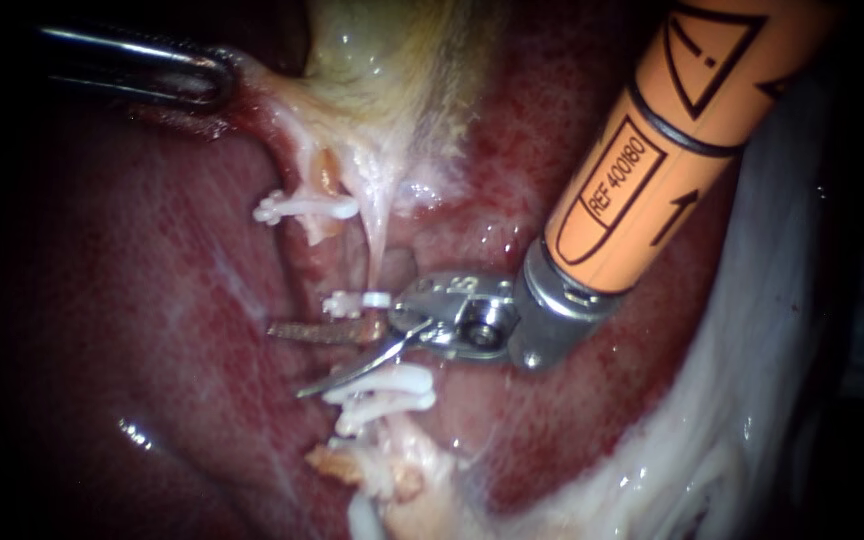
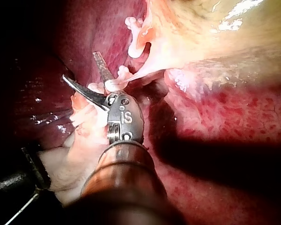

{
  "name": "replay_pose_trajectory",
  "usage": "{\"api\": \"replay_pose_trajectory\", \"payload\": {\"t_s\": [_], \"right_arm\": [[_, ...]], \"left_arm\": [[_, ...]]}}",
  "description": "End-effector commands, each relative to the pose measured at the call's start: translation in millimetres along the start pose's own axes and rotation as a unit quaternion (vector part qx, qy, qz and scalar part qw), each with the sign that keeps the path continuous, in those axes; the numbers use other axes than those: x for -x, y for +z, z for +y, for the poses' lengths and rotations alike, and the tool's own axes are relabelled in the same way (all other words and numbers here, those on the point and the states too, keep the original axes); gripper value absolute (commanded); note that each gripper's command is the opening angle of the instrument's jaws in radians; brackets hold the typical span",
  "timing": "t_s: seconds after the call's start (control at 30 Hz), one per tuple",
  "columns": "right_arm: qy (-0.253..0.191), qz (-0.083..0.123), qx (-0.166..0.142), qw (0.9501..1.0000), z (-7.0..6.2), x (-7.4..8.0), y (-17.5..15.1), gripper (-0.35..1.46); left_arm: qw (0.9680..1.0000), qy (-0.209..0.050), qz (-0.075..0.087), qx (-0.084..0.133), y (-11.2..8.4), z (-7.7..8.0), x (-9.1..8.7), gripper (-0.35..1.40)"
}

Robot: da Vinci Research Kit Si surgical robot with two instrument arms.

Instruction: Go to the cutting position right tube

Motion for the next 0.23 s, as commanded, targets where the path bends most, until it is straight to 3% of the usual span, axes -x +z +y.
{"api": "replay_pose_trajectory", "payload": {"t_s": [0.03,0.23], "right_arm": [[0.001,0.0,0.0,1.0,0.1,0.0,-0.1,1.26],[0.001,0.0,0.0,1.0,0.3,0.1,-0.2,1.26]], "left_arm": [[1.0,0.0,0.0,0.0,0.0,0.0,0.0,-0.35],[1.0,0.0,0.0,0.0,0.0,0.0,0.0,-0.35]]}}
